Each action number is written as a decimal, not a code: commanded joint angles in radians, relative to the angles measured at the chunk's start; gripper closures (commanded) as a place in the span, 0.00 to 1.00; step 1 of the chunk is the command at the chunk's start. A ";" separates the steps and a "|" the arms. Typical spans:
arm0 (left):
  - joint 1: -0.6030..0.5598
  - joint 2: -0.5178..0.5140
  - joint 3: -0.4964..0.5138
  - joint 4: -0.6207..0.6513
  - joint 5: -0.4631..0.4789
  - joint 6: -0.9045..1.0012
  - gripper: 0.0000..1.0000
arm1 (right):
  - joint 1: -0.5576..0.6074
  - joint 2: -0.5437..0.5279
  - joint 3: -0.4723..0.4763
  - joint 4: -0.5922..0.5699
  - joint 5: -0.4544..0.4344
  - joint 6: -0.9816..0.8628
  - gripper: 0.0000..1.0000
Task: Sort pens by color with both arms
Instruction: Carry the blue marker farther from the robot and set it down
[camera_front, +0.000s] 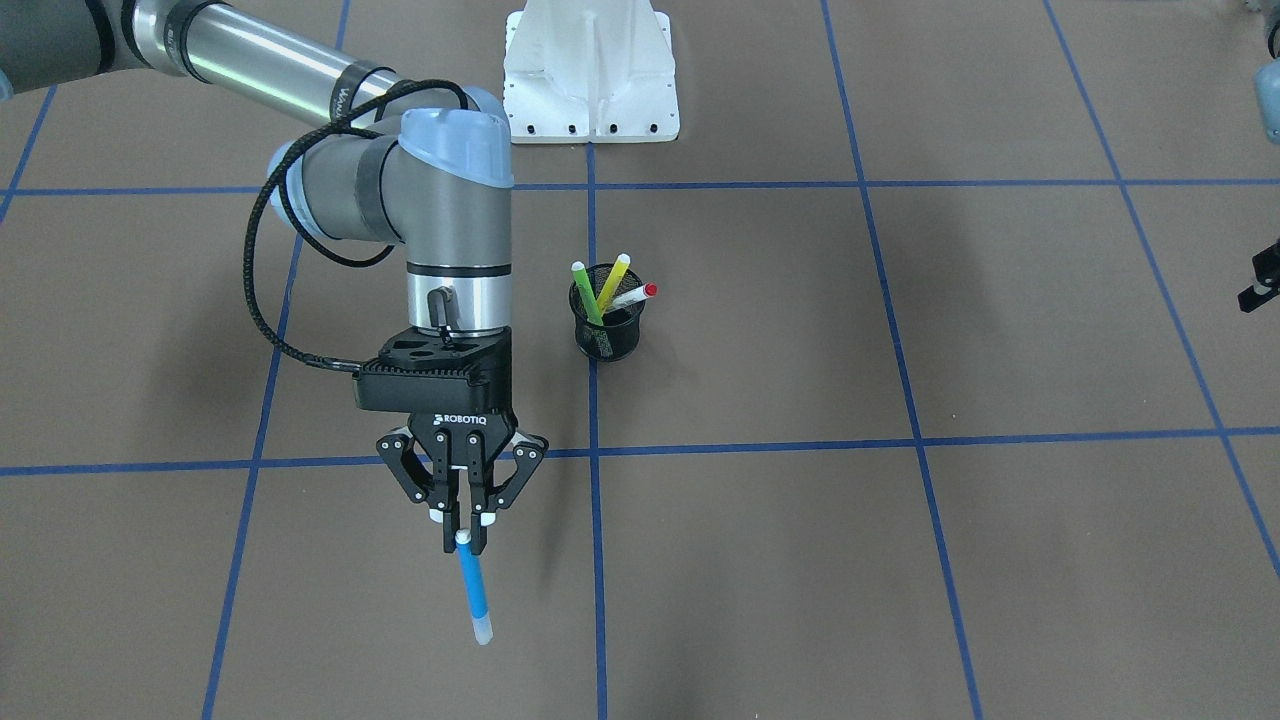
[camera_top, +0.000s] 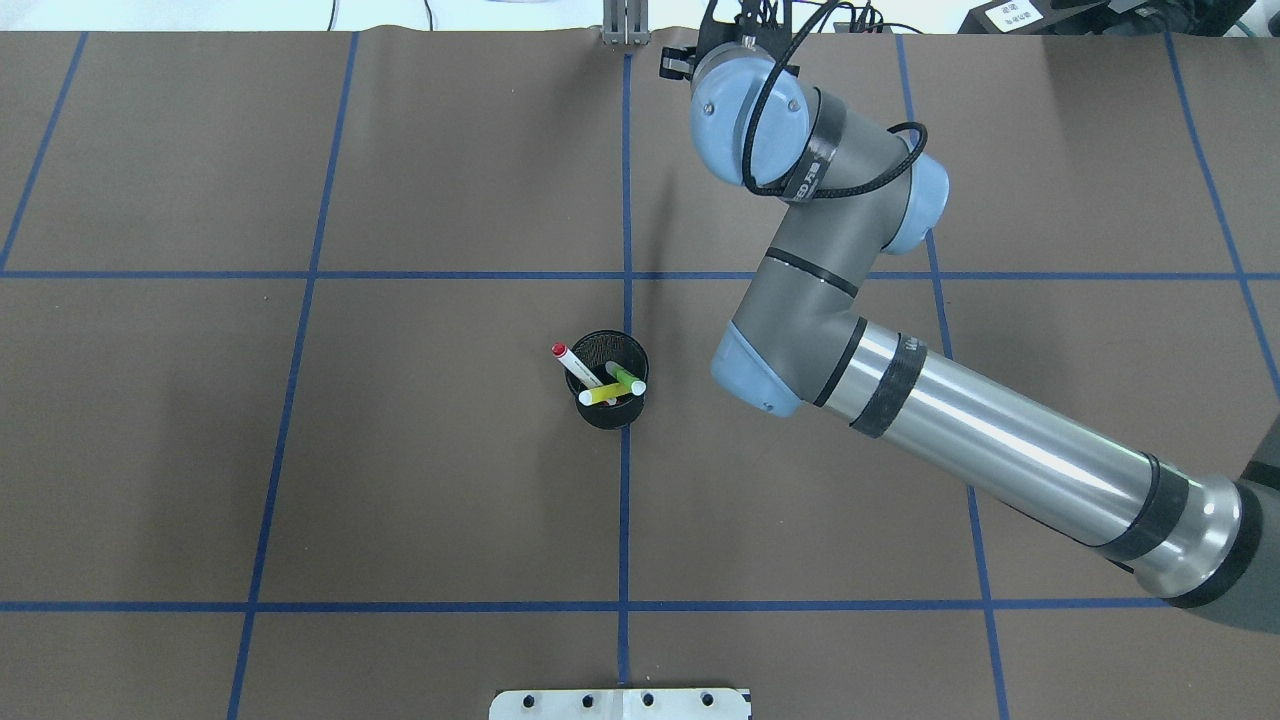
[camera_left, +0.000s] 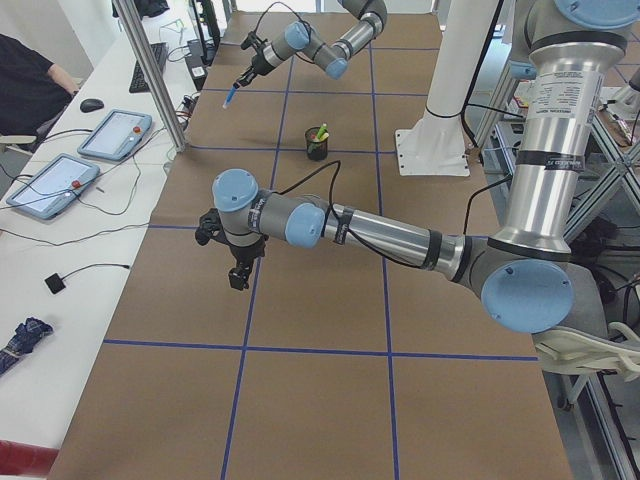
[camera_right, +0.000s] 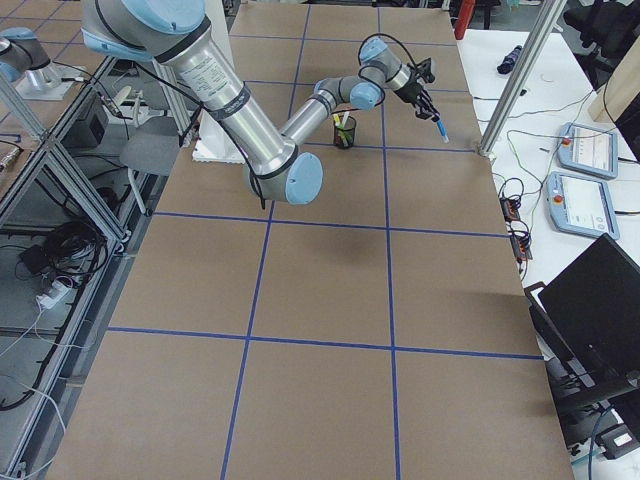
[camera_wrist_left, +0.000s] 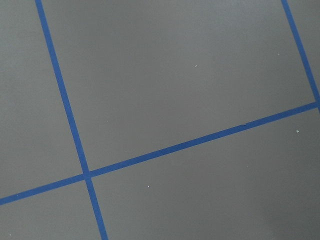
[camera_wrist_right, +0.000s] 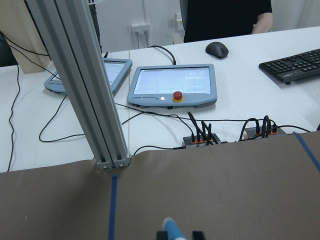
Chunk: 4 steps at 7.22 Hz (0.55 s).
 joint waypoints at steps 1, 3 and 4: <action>0.001 -0.034 0.053 0.000 0.000 -0.002 0.00 | -0.075 -0.006 -0.067 0.067 -0.190 0.053 1.00; 0.006 -0.077 0.123 -0.002 0.000 -0.003 0.00 | -0.128 -0.035 -0.159 0.240 -0.285 0.053 1.00; 0.007 -0.084 0.138 -0.002 0.000 -0.003 0.00 | -0.133 -0.038 -0.203 0.301 -0.296 0.053 1.00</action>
